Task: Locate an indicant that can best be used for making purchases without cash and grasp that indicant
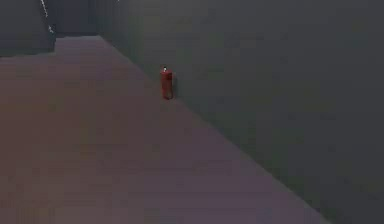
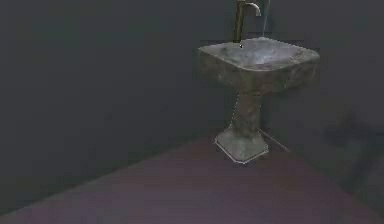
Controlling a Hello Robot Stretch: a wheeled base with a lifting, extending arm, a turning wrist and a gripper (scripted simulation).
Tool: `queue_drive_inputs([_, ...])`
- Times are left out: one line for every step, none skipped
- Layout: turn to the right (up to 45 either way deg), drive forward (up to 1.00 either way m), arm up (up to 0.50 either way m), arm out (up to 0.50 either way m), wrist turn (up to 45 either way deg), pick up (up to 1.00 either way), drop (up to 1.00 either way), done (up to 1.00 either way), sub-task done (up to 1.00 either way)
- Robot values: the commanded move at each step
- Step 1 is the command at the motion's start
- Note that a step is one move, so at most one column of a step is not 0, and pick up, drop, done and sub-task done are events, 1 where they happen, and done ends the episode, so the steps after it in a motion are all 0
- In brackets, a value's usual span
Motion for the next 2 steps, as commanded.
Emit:
queue_drive_inputs([-45.0, 0.0, 0.0, 0.0, 0.0, 0.0, 0.0, 0.0, 0.0])
queue_drive_inputs([-21.0, 0.0, 0.0, 0.0, 0.0, 0.0, 0.0, 0.0, 0.0])
